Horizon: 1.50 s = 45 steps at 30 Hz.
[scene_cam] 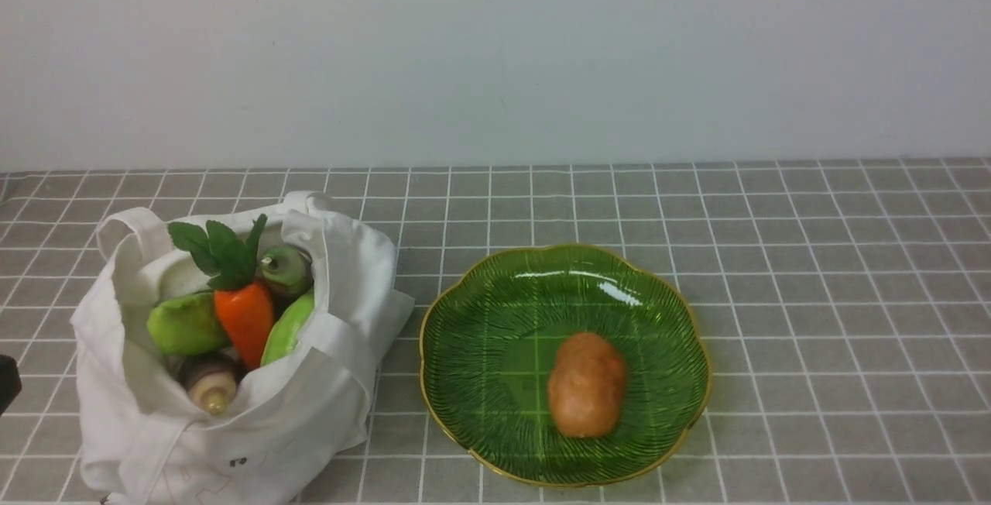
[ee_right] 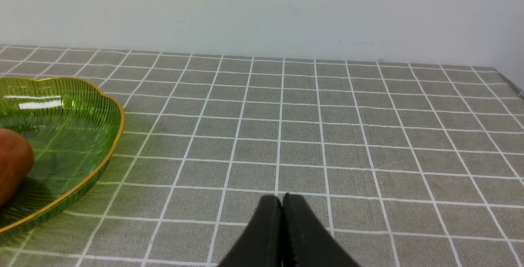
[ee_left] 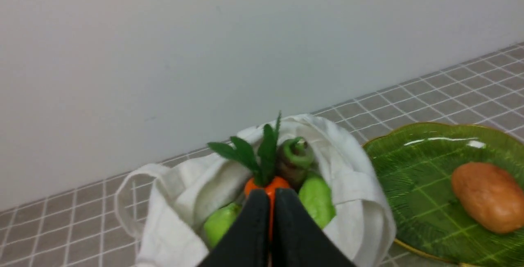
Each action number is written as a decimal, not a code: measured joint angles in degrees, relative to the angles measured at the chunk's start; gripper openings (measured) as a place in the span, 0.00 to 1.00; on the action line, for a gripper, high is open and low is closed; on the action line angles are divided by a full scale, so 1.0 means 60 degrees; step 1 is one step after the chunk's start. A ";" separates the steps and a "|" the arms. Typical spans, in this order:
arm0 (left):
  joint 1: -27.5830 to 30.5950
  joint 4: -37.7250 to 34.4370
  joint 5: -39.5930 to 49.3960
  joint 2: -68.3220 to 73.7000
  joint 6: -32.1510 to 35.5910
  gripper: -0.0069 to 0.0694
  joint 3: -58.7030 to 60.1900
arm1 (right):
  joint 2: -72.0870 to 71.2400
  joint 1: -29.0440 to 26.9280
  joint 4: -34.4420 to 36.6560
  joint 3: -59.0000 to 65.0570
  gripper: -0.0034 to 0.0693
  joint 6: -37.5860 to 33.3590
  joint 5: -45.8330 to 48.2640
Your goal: Take vegetables from bag on grey coffee tablecloth place on plate.
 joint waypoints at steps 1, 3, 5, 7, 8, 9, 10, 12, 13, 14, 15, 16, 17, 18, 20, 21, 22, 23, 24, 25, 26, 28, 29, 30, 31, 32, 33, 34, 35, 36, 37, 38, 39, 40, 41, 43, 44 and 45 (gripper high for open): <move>0.0000 0.0000 0.0000 -0.0046 -0.0031 0.08 0.0042 | 0.0000 0.0000 0.0000 0.0000 0.03 0.0000 0.0000; 0.0726 0.0237 0.0000 -0.0694 -0.0339 0.08 0.0792 | 0.0000 0.0000 0.0000 0.0000 0.03 0.0000 0.0000; 0.1179 0.0271 0.0000 -0.1180 -0.0396 0.08 0.1406 | 0.0000 0.0000 0.0000 0.0000 0.03 0.0000 0.0000; 0.1505 0.0289 -0.0021 -0.1508 -0.0430 0.08 0.1995 | 0.0000 0.0000 0.0000 0.0000 0.03 0.0000 0.0000; 0.1597 0.0289 -0.0030 -0.1613 -0.0436 0.08 0.2357 | 0.0000 0.0000 0.0000 0.0000 0.03 0.0000 0.0000; 0.1680 0.0309 -0.0078 -0.1684 -0.0436 0.08 0.2780 | 0.0000 0.0000 0.0000 0.0000 0.03 0.0000 0.0002; 0.1680 0.0309 -0.0087 -0.1698 -0.0436 0.08 0.2845 | 0.0000 0.0000 0.0000 0.0000 0.03 0.0000 0.0002; 0.1710 0.0323 -0.0231 -0.1708 -0.0422 0.08 0.3439 | 0.0000 0.0000 0.0018 0.0000 0.03 0.0000 0.0011; 0.1710 0.0344 -0.0281 -0.1708 -0.0411 0.08 0.3850 | 0.0000 0.0000 0.0030 0.0000 0.03 0.0000 0.0011; 0.1710 0.0353 -0.0281 -0.1708 -0.0411 0.08 0.3938 | 0.0000 0.0000 0.0030 0.0000 0.03 0.0000 0.0011; 0.1710 0.0374 -0.0394 -0.1708 -0.0391 0.08 0.4109 | 0.0000 0.0000 0.0040 0.0000 0.03 0.0000 0.0027; 0.1710 0.0374 -0.0519 -0.1708 -0.0391 0.08 0.4124 | 0.0000 0.0000 0.0040 0.0000 0.03 0.0000 0.0027; 0.1710 0.0384 -0.0829 -0.1708 -0.0383 0.08 0.4201 | 0.0000 0.0000 0.0071 0.0000 0.03 0.0000 0.0027; 0.1710 0.0384 -0.1004 -0.1708 -0.0383 0.08 0.4221 | 0.0000 0.0000 0.0073 -0.0008 0.03 0.0000 0.0027; 0.1710 0.0384 -0.1199 -0.1708 -0.0380 0.08 0.4244 | 0.0000 0.0000 0.0073 -0.0008 0.03 0.0000 0.0027; 0.1710 0.0384 -0.1266 -0.1708 -0.0380 0.08 0.4244 | 0.0000 0.0000 0.0073 -0.0008 0.03 0.0000 0.0027; 0.1710 0.0384 -0.1280 -0.1708 -0.0380 0.08 0.4244 | 0.0000 0.0000 0.0073 -0.0008 0.03 0.0000 0.0027; 0.1710 0.0384 -0.1280 -0.1708 -0.0380 0.08 0.4244 | 0.0000 0.0000 0.0073 -0.0008 0.03 0.0000 0.0027; 0.1710 0.0384 -0.1280 -0.1708 -0.0380 0.08 0.4244 | 0.0000 0.0000 0.0073 -0.0008 0.03 0.0000 0.0027; 0.1710 0.0384 -0.1280 -0.1708 -0.0372 0.08 0.4252 | 0.0000 0.0000 0.0073 -0.0008 0.03 0.0000 0.0027; 0.1710 0.0384 -0.1280 -0.1708 -0.0372 0.08 0.4252 | 0.0000 0.0000 0.0073 -0.0008 0.03 0.0000 0.0027; 0.1710 0.0384 -0.1280 -0.1708 -0.0372 0.08 0.4252 | 0.0000 0.0000 0.0073 -0.0008 0.03 0.0000 0.0027; 0.1710 0.0384 -0.1280 -0.1708 -0.0372 0.08 0.4252 | 0.0000 0.0000 0.0073 -0.0008 0.03 0.0000 0.0027; 0.1710 0.0384 -0.1280 -0.1708 -0.0372 0.08 0.4252 | 0.0000 0.0000 0.0073 -0.0008 0.03 0.0000 0.0027; 0.1710 0.0384 -0.1280 -0.1708 -0.0372 0.08 0.4252 | 0.0000 0.0000 0.0073 -0.0008 0.03 0.0000 0.0027; 0.1710 0.0384 -0.1280 -0.1708 -0.0372 0.08 0.4252 | 0.0000 0.0000 0.0073 -0.0008 0.03 0.0000 0.0027; 0.1710 0.0384 -0.1280 -0.1708 -0.0372 0.08 0.4252 | 0.0000 0.0000 0.0073 -0.0008 0.03 0.0000 0.0027; 0.1710 0.0384 -0.1280 -0.1708 -0.0372 0.08 0.4252 | 0.0000 0.0000 0.0073 -0.0008 0.03 0.0000 0.0027; 0.1710 0.0384 -0.1280 -0.1708 -0.0372 0.08 0.4252 | 0.0000 0.0000 0.0073 -0.0008 0.03 0.0000 0.0027; 0.1710 0.0384 -0.1280 -0.1708 -0.0372 0.08 0.4252 | 0.0000 0.0000 0.0073 -0.0008 0.03 0.0000 0.0027; 0.1710 0.0384 -0.1280 -0.1708 -0.0372 0.08 0.4252 | 0.0000 0.0000 0.0073 -0.0008 0.03 0.0000 0.0027; 0.1710 0.0384 -0.1280 -0.1708 -0.0372 0.08 0.4252 | 0.0000 0.0000 0.0073 -0.0008 0.03 0.0000 0.0027; 0.1710 0.0384 -0.1280 -0.1708 -0.0372 0.08 0.4252 | 0.0000 0.0000 0.0073 -0.0008 0.03 0.0000 0.0027; 0.1710 0.0384 -0.1280 -0.1708 -0.0372 0.08 0.4252 | 0.0000 0.0000 0.0073 -0.0008 0.03 0.0000 0.0027; 0.1710 0.0384 -0.1280 -0.1708 -0.0372 0.08 0.4252 | 0.0000 0.0000 0.0073 -0.0008 0.03 0.0000 0.0027; 0.1710 0.0384 -0.1280 -0.1708 -0.0372 0.08 0.4252 | 0.0000 0.0000 0.0073 -0.0008 0.03 0.0000 0.0027; 0.1710 0.0384 -0.1280 -0.1708 -0.0372 0.08 0.4252 | 0.0000 0.0000 0.0073 -0.0008 0.03 0.0000 0.0027; 0.1710 0.0384 -0.1287 -0.1708 -0.0372 0.08 0.4252 | 0.0000 0.0000 0.0073 -0.0008 0.03 0.0000 0.0027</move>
